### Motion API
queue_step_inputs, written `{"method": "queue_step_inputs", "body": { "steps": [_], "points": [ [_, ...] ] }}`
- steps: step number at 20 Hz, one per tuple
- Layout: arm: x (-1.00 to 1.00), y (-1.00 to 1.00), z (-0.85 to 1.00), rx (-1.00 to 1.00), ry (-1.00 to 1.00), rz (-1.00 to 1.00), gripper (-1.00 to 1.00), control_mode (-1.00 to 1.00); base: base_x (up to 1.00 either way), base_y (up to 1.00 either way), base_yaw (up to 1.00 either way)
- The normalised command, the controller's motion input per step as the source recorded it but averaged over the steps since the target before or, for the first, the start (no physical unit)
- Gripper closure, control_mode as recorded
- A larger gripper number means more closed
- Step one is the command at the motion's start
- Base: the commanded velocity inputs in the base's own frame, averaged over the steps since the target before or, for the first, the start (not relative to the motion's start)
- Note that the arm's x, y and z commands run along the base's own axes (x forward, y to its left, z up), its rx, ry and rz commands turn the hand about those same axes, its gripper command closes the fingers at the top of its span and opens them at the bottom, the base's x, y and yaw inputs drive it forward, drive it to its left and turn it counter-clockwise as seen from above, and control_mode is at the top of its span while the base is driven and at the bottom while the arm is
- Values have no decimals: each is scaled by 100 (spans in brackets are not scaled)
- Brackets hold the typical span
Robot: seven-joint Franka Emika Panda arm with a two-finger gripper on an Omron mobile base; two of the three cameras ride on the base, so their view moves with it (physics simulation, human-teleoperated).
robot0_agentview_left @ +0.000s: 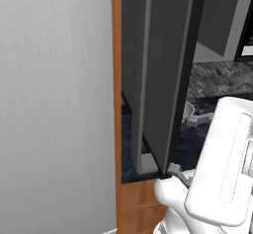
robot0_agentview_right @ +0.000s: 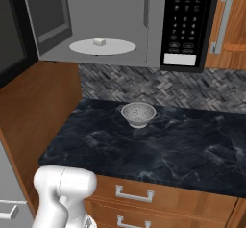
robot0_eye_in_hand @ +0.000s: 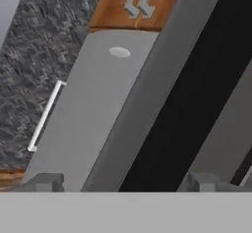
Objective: Close the microwave door.
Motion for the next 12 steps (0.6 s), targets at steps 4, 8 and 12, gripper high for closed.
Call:
{"method": "queue_step_inputs", "body": {
  "steps": [4,8,12],
  "points": [
    [47,21,-20,-3,-3,-41,-100,-100,0,0,0],
    [18,13,-20,0,-4,-48,-100,-100,0,0,0],
    [16,0,-22,0,-5,-47,-100,-100,0,0,0]
  ]
}}
